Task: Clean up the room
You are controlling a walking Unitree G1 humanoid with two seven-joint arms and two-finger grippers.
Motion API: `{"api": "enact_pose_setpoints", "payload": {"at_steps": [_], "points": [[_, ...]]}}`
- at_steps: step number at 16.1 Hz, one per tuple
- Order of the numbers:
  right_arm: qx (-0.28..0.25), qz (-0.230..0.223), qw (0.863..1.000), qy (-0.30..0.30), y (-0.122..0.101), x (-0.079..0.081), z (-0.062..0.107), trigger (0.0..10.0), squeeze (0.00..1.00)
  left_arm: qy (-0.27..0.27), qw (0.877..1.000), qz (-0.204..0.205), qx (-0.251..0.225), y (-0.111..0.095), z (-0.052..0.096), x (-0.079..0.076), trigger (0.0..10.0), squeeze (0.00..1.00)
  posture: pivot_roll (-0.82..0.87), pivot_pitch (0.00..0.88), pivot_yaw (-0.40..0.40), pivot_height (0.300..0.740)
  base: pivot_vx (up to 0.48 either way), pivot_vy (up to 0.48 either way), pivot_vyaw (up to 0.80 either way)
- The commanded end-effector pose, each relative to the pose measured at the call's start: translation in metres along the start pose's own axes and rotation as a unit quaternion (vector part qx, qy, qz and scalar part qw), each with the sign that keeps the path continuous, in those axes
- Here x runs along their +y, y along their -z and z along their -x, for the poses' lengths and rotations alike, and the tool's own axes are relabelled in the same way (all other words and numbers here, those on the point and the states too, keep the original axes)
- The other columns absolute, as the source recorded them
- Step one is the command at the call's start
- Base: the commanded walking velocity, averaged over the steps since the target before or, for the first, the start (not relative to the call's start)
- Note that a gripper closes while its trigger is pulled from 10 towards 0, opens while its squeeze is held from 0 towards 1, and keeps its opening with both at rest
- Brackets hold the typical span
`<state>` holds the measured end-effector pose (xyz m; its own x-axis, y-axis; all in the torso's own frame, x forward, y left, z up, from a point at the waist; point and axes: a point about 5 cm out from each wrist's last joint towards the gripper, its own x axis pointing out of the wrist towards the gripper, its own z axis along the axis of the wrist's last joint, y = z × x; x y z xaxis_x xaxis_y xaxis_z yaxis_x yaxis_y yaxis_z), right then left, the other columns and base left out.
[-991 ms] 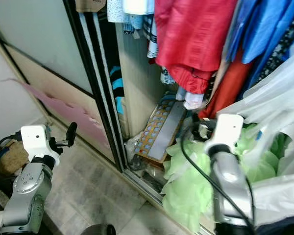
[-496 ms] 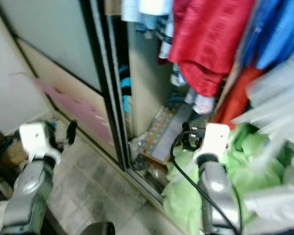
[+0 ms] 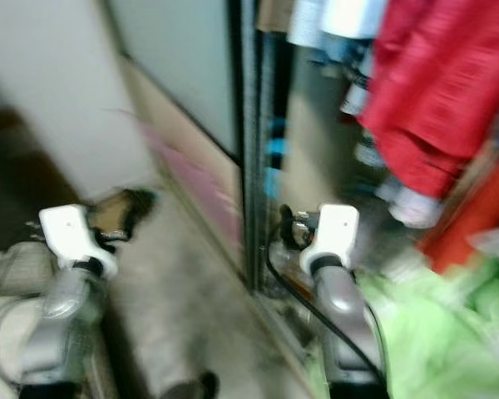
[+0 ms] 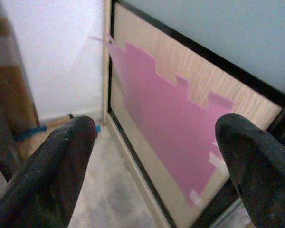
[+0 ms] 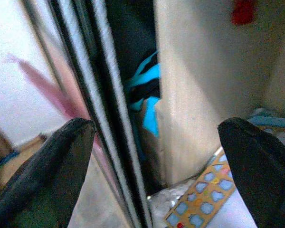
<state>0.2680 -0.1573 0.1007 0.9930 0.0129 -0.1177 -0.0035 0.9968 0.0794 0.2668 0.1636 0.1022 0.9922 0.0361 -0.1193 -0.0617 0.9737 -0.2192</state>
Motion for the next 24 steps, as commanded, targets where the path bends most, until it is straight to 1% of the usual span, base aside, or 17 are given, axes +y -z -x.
{"api": "enact_pose_setpoints", "payload": {"at_steps": [1,2,5,7,9,10,11,12,13,14,15,16,17,18,19,21,24], "points": [[-0.010,0.009,1.000,0.003,-0.007,-0.002,-0.003,10.0,0.00,0.007,1.000,-0.005,-0.013,-0.010,-0.002,-0.006,10.0,0.00,-0.03,0.001,0.026,0.740,0.000,0.000,0.80],[-0.014,0.013,1.000,0.008,-0.011,-0.004,-0.003,10.0,0.00,0.007,1.000,-0.003,-0.017,-0.013,0.000,-0.010,10.0,0.00,-0.04,0.039,0.033,0.740,0.000,0.000,0.80],[-0.017,0.023,1.000,0.003,-0.012,0.000,0.003,10.0,0.00,0.006,1.000,-0.011,-0.001,-0.006,0.011,-0.009,10.0,0.00,-0.04,0.028,0.028,0.740,0.000,0.000,0.80],[-0.003,0.024,1.000,0.010,-0.001,-0.006,0.013,10.0,0.00,0.009,0.999,-0.036,0.008,-0.004,0.014,0.000,10.0,0.00,-0.04,0.000,0.033,0.740,0.000,0.000,0.80],[-0.002,0.023,1.000,0.007,0.001,-0.011,0.017,10.0,0.00,0.016,0.999,-0.030,0.006,0.000,0.017,0.006,10.0,0.00,-0.06,0.000,0.026,0.740,0.000,0.000,0.40],[0.003,0.040,0.999,0.003,0.004,-0.020,0.019,10.0,0.00,0.048,0.998,-0.041,0.012,0.005,0.020,0.004,10.0,0.00,-0.06,0.000,0.019,0.740,0.000,0.000,0.00],[0.010,0.051,0.998,0.027,0.004,-0.028,0.019,10.0,0.00,0.061,0.997,-0.056,0.007,0.004,0.020,0.003,10.0,0.00,-0.07,0.000,0.021,0.740,0.000,0.000,0.00],[0.010,0.081,0.996,0.040,0.003,-0.032,0.018,10.0,0.00,0.067,0.995,-0.072,-0.001,0.001,0.021,0.003,10.0,0.00,-0.07,0.000,0.024,0.740,0.000,0.000,0.00],[0.005,0.088,0.996,0.031,0.002,-0.032,0.018,10.0,0.00,0.064,0.994,-0.087,-0.008,0.000,0.022,0.005,10.0,0.00,-0.06,0.000,0.019,0.740,0.000,0.000,0.00],[0.007,0.096,0.995,0.036,0.003,-0.033,0.020,10.0,0.00,0.063,0.993,-0.096,0.004,0.000,0.023,0.006,10.0,0.00,-0.06,0.000,0.017,0.740,0.000,0.000,0.00],[0.004,0.102,0.994,0.035,0.002,-0.032,0.020,10.0,0.00,0.063,0.993,-0.096,0.012,0.001,0.023,0.006,10.0,0.00,-0.06,0.000,0.017,0.740,0.000,0.000,0.00],[0.001,0.132,0.991,0.019,-0.001,-0.023,0.018,10.0,0.00,0.075,0.994,-0.082,0.006,0.000,0.022,0.001,10.0,0.00,-0.06,0.000,0.019,0.740,0.000,0.000,0.00],[0.002,0.134,0.991,0.018,-0.001,-0.022,0.018,10.0,0.00,0.077,0.994,-0.080,0.004,0.000,0.021,0.000,10.0,0.00,-0.06,0.000,0.019,0.740,0.000,0.000,0.00],[-0.001,0.102,0.995,0.008,-0.002,-0.016,0.016,10.0,0.00,0.090,0.992,-0.084,-0.006,-0.001,0.020,-0.003,10.0,0.00,-0.07,0.000,0.036,0.740,0.000,0.000,0.00],[-0.024,0.109,0.994,0.005,-0.008,-0.011,0.014,10.0,0.00,0.096,0.991,-0.094,-0.012,-0.003,0.018,-0.004,10.0,0.00,-0.07,0.000,0.039,0.740,0.000,0.000,0.00],[-0.027,0.090,0.995,0.019,-0.008,-0.016,0.016,10.0,0.00,0.084,0.992,-0.095,-0.006,-0.001,0.018,-0.002,10.0,0.00,-0.07,0.000,0.034,0.740,0.000,0.000,0.80],[-0.017,0.083,0.996,0.032,-0.005,-0.024,0.018,10.0,0.00,0.070,0.993,-0.095,-0.004,0.001,0.018,0.003,10.0,0.00,-0.07,0.000,0.030,0.740,0.000,0.000,0.80]]}}
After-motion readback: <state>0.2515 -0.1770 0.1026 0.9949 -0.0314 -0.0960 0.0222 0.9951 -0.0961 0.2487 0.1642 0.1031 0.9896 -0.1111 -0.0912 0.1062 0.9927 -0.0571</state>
